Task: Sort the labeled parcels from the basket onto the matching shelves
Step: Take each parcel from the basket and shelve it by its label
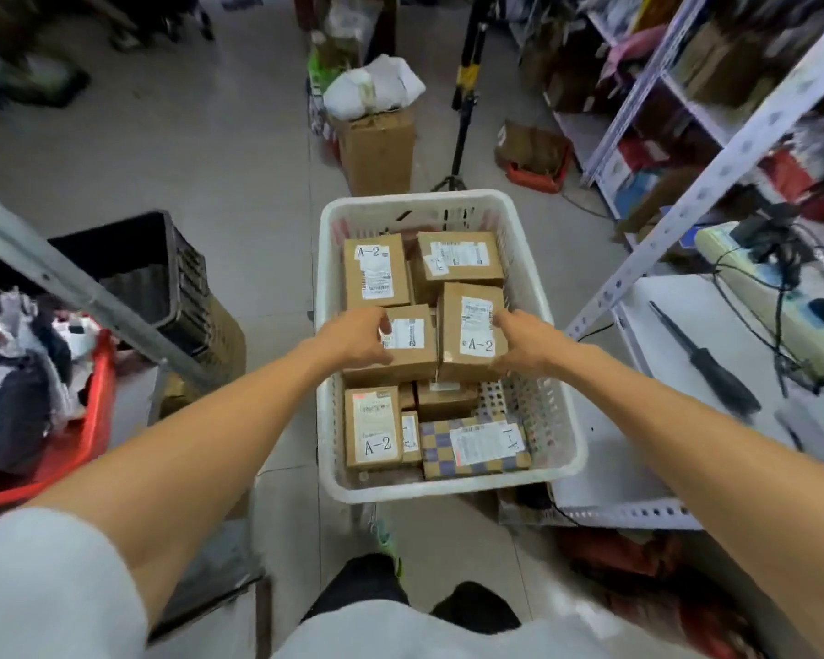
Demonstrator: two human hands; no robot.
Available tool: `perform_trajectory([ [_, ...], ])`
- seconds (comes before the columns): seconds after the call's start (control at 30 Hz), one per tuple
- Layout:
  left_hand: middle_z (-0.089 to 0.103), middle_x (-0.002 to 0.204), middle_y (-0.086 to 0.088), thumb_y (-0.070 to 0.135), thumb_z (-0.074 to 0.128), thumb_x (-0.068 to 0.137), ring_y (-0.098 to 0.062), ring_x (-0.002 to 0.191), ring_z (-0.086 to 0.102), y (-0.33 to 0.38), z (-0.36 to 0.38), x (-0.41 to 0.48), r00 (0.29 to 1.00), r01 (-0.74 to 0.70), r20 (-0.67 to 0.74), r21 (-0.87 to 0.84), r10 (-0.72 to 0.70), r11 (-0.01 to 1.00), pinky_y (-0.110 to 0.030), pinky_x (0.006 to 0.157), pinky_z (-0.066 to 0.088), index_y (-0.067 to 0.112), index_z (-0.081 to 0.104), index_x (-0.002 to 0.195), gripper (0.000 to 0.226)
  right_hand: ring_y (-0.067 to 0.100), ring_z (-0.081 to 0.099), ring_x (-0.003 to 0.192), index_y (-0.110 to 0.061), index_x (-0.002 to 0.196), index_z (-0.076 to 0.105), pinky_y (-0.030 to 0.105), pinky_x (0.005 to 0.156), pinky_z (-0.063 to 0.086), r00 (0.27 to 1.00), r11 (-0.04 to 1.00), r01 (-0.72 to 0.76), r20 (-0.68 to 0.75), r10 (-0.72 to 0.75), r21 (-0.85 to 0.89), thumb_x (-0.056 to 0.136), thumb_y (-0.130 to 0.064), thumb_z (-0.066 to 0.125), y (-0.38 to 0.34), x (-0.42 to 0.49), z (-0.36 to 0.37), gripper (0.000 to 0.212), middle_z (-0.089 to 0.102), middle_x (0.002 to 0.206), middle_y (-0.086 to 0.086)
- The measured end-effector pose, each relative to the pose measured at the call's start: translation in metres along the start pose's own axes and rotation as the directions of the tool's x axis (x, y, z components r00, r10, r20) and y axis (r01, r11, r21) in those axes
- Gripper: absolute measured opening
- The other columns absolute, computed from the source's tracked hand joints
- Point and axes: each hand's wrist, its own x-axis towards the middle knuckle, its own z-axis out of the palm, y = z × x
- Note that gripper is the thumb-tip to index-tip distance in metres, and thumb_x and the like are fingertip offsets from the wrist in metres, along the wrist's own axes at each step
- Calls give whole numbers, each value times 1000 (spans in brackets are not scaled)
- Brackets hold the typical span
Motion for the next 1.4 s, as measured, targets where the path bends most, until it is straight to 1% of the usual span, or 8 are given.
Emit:
perform_trajectory([
  [0.23, 61, 112, -2, 25, 72, 77, -19, 100, 57, 0, 21, 74, 991, -33, 128, 25, 30, 999, -35, 87, 50, 17, 56, 116, 43, 27, 52, 114, -5, 134, 39, 28, 88, 43, 994, 990, -92, 65, 86, 106, 83, -19, 69, 31, 43, 24, 61, 51, 130, 14],
  [0.47, 59, 123, -9, 19, 73, 79, -25, 111, 56, 16, 71, 151, 985, 15, 172, -135, 8, 991, -30, 88, 46, 11, 54, 127, 52, 30, 51, 114, -9, 134, 37, 39, 95, 47, 972, 972, -206, 137, 190, 112, 84, -23, 66, 84, 101, 79, 59, 48, 130, 16],
  [0.67, 49, 136, -13, 15, 70, 82, -23, 104, 56, 33, 127, 204, 983, 138, 163, -349, -84, 927, -26, 79, 45, 10, 30, 146, 75, 31, 46, 123, -6, 134, 34, 40, 104, 39, 958, 904, -285, 61, 280, 320, 88, -20, 63, 109, 151, 121, 57, 42, 135, 17],
  [0.8, 49, 136, -14, 14, 68, 82, -31, 121, 52, 32, 153, 226, 958, 241, 239, -356, -161, 903, -35, 94, 46, 5, 21, 145, 79, 29, 47, 126, -4, 134, 30, 35, 104, 42, 937, 780, -337, 102, 335, 528, 80, -14, 73, 120, 177, 135, 70, 47, 137, 14],
  [0.97, 54, 128, -14, 28, 66, 56, -31, 114, 56, 32, 180, 223, 941, 298, 253, -299, -226, 906, -42, 91, 51, 3, 42, 135, 86, 26, 51, 124, -5, 137, 28, 27, 92, 44, 872, 602, -448, 175, 457, 661, 80, -13, 73, 118, 174, 152, 73, 50, 137, 9],
  [1.13, 50, 130, -16, 20, 74, 76, -33, 117, 52, 40, 205, 164, 919, 356, 295, -325, -264, 876, -41, 96, 48, 0, 36, 133, 71, 31, 48, 124, 0, 139, 20, 39, 100, 44, 799, 579, -594, 332, 500, 558, 74, -32, 79, 108, 129, 184, 93, 46, 138, 15],
  [1.27, 46, 136, -13, 26, 77, 77, -30, 121, 50, 24, 226, 141, 889, 420, 330, -315, -316, 851, -40, 98, 46, 6, 35, 134, 73, 28, 56, 116, -5, 129, 32, 39, 94, 48, 822, 597, -568, 368, 434, 566, 72, -29, 82, 110, 98, 206, 80, 57, 131, 9],
  [1.4, 39, 149, -7, 16, 77, 77, -28, 134, 40, 11, 230, 141, 873, 432, 427, -460, -233, 776, -41, 110, 35, 20, 7, 152, 103, 22, 54, 119, -12, 139, 26, 44, 101, 45, 882, 482, -452, 293, 369, 751, 61, -11, 87, 114, 98, 214, 99, 56, 130, 0],
])
